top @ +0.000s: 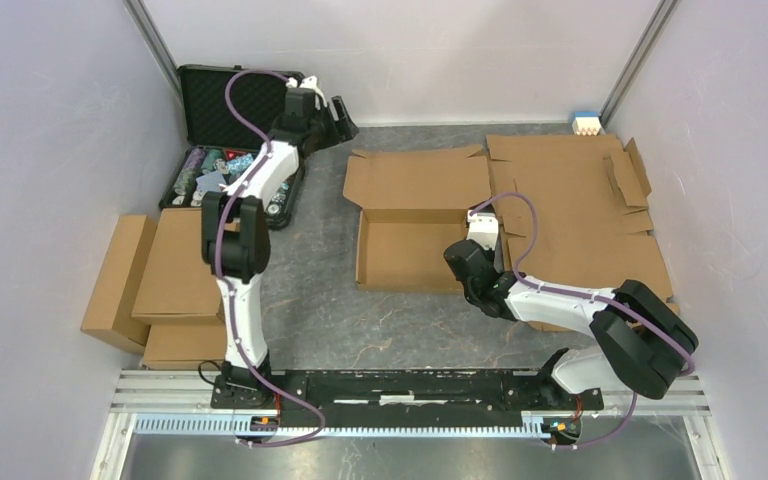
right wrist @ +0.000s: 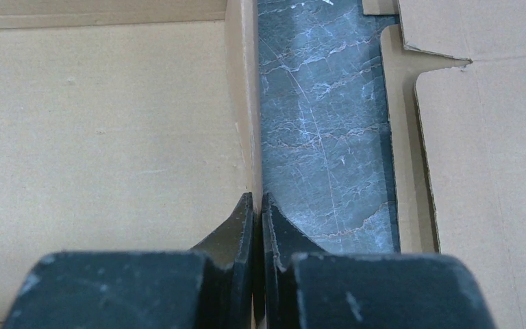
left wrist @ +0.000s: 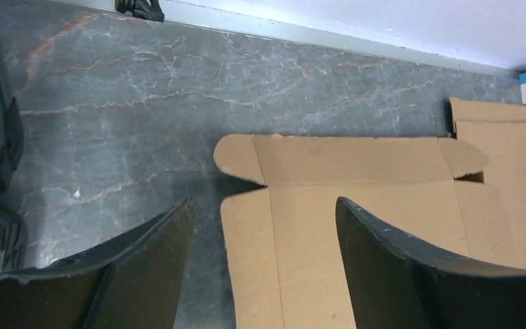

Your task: Fold the paper box

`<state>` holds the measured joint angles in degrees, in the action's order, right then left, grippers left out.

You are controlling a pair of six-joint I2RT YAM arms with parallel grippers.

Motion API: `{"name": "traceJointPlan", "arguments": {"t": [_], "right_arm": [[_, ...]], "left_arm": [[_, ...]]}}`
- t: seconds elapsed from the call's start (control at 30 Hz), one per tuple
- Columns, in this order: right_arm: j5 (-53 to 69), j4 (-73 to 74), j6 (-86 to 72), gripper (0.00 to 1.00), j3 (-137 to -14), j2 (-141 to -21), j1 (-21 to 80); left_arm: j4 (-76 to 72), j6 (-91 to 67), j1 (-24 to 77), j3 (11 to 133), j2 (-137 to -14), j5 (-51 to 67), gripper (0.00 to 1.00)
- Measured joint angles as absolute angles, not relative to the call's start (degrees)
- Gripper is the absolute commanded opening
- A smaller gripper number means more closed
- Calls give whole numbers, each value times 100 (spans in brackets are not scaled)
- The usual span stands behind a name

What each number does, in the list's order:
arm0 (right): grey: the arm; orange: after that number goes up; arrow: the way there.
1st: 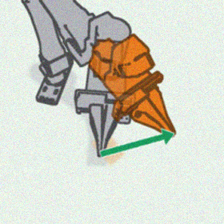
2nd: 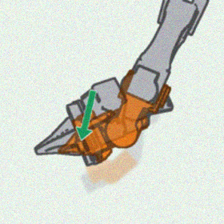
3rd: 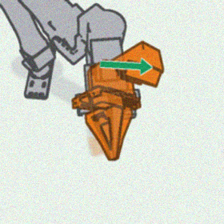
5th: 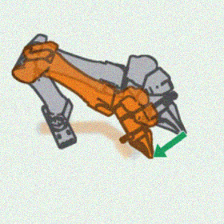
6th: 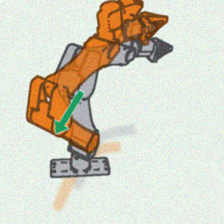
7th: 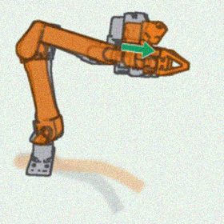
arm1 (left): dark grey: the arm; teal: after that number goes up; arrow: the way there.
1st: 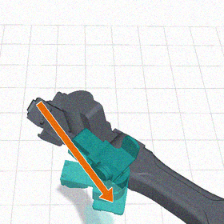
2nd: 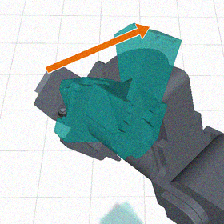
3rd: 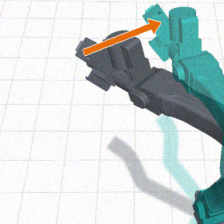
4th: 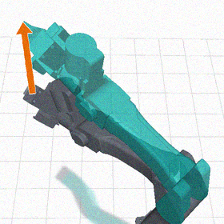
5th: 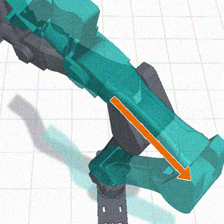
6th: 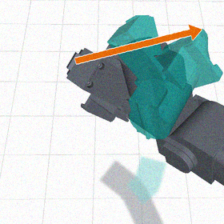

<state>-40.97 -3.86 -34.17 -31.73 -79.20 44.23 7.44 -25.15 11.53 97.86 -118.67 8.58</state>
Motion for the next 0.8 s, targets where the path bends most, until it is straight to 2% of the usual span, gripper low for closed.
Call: {"name": "traceJointPlan", "arguments": {"t": [0.07, 0.13, 0.23, 0.37, 0.43, 0.5, 0.63, 0.73, 0.8], "right_arm": [[-4097, -386, -3415, 0, -3173, -7920, 4423], [-4099, -386, -3411, 0, -3173, -7920, 4423], [-4097, -386, -3398, 0, -3173, -7920, 4423], [-4097, -388, -3393, 0, -3173, -7920, 4421], [-4088, -388, -3376, 0, -3173, -7920, 4421], [-4080, -390, -3363, 0, -3173, -7920, 4418], [-4073, -432, -3332, 0, -3146, -7905, 4418], [-4069, -434, -3312, 0, -3135, -7891, 4418], [-4060, -434, -3312, 0, -3135, -7891, 4418]], "left_arm": [[1411, -2571, 1129, 10744, -12427, 950, 75], [1946, -2646, 1103, 11198, -12742, 998, 73], [2545, -2716, 1068, 11358, -12964, 1100, 64], [2963, -2768, 1050, 11406, -13198, 1337, 65], [3076, -2781, 1046, 11417, -13262, 1452, 62], [3127, -2827, 1046, 11487, -13358, 1662, 55], [3068, -2945, 1048, 11513, -13465, 2078, 34], [2939, -2963, 1048, 11513, -13463, 2292, 11], [2847, -2945, 1057, 11513, -13461, 2351, 2]]}}
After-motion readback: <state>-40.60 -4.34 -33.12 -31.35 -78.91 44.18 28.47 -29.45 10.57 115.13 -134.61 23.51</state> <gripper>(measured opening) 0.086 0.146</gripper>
